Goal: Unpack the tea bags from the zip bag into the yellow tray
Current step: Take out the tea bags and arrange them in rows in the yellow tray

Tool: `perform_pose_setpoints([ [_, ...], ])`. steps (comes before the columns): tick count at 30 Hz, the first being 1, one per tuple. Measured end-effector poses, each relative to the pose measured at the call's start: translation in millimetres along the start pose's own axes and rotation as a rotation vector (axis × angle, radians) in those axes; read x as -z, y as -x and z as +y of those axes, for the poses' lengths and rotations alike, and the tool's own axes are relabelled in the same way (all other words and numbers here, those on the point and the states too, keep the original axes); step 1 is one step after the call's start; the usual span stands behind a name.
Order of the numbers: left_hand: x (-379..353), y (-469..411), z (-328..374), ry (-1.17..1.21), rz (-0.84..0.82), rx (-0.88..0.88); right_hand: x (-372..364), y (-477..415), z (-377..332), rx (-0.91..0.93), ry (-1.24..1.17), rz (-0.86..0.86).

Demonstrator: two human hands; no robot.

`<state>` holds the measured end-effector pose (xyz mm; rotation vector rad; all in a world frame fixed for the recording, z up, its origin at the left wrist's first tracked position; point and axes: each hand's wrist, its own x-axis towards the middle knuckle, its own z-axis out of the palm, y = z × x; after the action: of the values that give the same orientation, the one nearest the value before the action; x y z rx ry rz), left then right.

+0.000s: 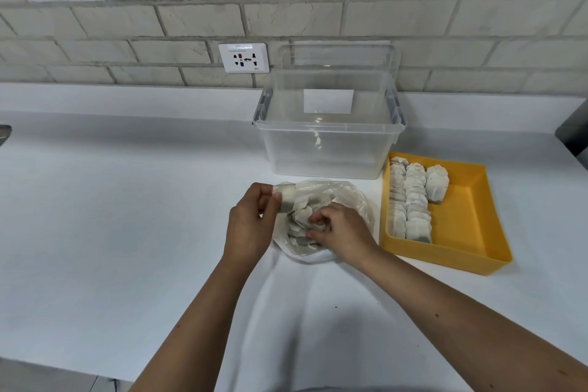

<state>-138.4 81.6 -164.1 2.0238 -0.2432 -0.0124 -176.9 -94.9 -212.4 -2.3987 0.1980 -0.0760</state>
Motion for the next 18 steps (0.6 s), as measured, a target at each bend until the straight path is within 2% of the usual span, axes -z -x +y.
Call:
perform_pose_setpoints([
  [8,1.2,-4.2,-2.9,0.074,0.057,0.166,18.0,2.9,4.8,-0.062,-0.122,0.032],
  [14,-1.9,-3.5,2.9,0.288,0.018,0.281,42.5,9.3,-5.2,-0.226,-0.646,-0.037],
  [18,-12.3,1.1,10.9,0.369,-0.014,0.351,47.1,16.5,-24.7,-0.198,-0.864,0.114],
])
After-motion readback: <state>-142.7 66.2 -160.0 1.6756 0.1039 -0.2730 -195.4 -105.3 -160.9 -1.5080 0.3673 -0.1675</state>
